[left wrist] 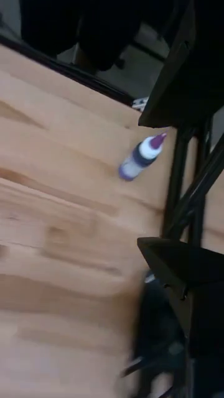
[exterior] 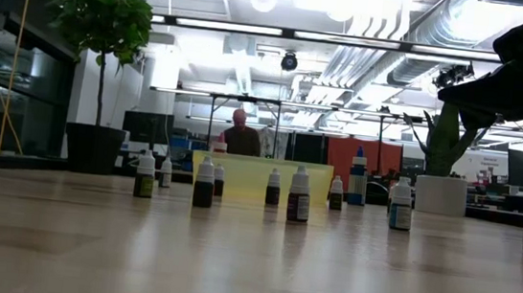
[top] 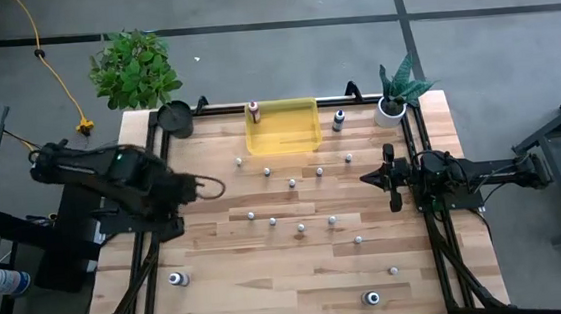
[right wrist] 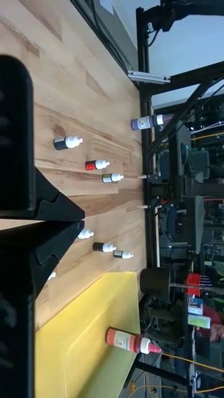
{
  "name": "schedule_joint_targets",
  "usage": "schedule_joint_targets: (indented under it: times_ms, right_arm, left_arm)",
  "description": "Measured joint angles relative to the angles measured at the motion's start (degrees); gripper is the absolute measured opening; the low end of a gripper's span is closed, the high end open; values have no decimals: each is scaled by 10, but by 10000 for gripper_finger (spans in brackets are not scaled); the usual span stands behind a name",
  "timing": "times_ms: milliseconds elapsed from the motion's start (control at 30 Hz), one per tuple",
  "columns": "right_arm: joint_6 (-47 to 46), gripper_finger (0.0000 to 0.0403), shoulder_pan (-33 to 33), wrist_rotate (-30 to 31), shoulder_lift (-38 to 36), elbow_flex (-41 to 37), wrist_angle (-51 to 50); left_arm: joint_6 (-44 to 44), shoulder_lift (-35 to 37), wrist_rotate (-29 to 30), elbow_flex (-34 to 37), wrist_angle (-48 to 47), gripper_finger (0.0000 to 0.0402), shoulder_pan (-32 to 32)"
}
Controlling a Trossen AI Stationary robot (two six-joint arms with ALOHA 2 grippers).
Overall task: Pick & Place food coloring
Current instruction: Put the big violet food coloring bottle into the yellow container
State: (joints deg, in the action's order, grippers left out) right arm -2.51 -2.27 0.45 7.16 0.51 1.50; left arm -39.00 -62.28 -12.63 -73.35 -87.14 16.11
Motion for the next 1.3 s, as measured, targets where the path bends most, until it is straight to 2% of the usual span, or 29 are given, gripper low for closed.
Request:
schedule_joint_targets:
  times_ms: [100, 333, 633, 767, 1033, 1167, 1300]
  right_arm:
    - [0, 0, 0, 0, 0, 0, 0]
    - [0, 0, 0, 0, 0, 0, 0]
    - [0, 0, 0, 0, 0, 0, 0]
    - [0, 0, 0, 0, 0, 0, 0]
    - [0, 0, 0, 0, 0, 0, 0]
    - [0, 0, 0, 0, 0, 0, 0]
    - [0, 0, 0, 0, 0, 0, 0]
  left_arm:
    - [-134, 17, -1, 30, 4, 291, 35]
    - [-447, 13, 44, 55, 22, 291, 121]
    - [-729, -63, 64, 57, 74, 291, 256]
    - [-807, -109, 63, 57, 127, 291, 294]
    - [-944, -175, 57, 57, 153, 291, 337]
    - [-959, -201, 33, 57, 160, 291, 342]
    - [-957, -220, 38, 56, 159, 291, 342]
